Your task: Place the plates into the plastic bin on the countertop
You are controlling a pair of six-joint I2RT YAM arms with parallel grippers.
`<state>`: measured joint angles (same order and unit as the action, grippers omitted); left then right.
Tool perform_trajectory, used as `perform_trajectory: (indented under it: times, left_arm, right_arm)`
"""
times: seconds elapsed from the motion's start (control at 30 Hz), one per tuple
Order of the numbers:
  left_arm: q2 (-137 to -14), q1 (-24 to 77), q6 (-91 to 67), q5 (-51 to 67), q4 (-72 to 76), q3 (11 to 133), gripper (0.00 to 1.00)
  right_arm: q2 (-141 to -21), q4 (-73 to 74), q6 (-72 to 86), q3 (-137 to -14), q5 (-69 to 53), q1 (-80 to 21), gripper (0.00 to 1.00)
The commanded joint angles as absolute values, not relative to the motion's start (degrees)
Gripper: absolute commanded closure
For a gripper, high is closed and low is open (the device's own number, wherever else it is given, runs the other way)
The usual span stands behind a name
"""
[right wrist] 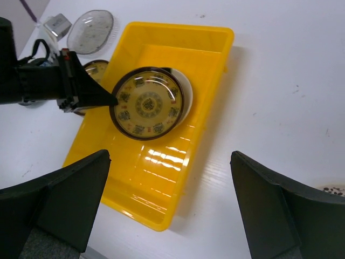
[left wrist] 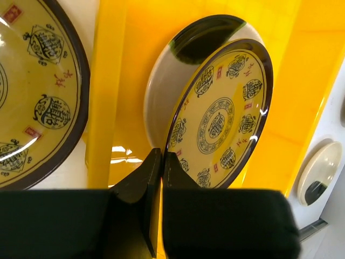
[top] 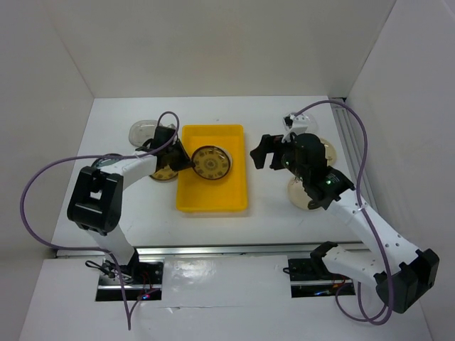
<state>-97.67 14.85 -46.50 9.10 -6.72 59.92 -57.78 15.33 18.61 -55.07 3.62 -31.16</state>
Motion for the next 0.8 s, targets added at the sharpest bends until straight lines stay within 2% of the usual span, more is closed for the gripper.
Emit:
perform_trajectory:
  times: [0.0, 0.07, 0.1, 0.13, 0.27, 0.33, 0.4, 0.53, 0.63, 0.77]
  left_arm:
    - [-97.73, 14.85, -45.00, 10.28, -2.29, 62.40, 1.00]
    - [-99.13, 14.85, -45.00, 10.28, -2.98, 63.97, 1.00]
    - [-99.14, 14.85, -45.00, 9.76, -3.60, 63.98, 0.97]
    - [-99.84, 14.85, -45.00, 9.76, -3.60, 64.68, 0.82]
    - [-99.32, 15.38, -45.00, 11.78, -2.20, 64.69, 0.57]
    - [-96.96, 16.00, -44.48, 12.47, -2.81, 64.69, 0.50]
    - [-95.19, 17.22, -43.95, 12.48, -3.42, 64.69, 0.26]
    - [-88.35, 19.33, -42.37, 13.10, -4.13, 64.69, 0.00]
    - [-81.49, 22.58, -40.78, 8.88, -7.64, 65.21, 0.00]
    - [-73.23, 23.29, -40.25, 12.12, -10.10, 62.67, 0.00]
  right_arm:
    - [-56.25, 15.65, 18.90, -53.88, 2.11, -29.36, 0.00]
    - [-56.25, 15.64, 18.90, -53.35, 0.71, -28.74, 0.00]
    - [-56.25, 15.04, 18.90, -53.35, 0.70, -28.74, 0.00]
    - [-56.77, 15.03, 18.90, -53.35, 0.01, -28.13, 0.00]
    - [-56.78, 15.03, 18.90, -52.82, 0.52, -27.60, 0.00]
    - [-56.78, 15.55, 18.90, -52.82, 1.05, -25.94, 0.00]
    - [-56.78, 15.56, 18.90, -52.82, 1.05, -24.88, 0.00]
    - [-56.78, 16.69, 22.05, -50.98, 5.53, -20.93, 0.00]
    - [-58.10, 16.70, 26.79, -48.44, 7.12, -14.70, 0.00]
    - [-58.80, 13.71, 33.74, -40.35, 5.63, -4.41, 0.00]
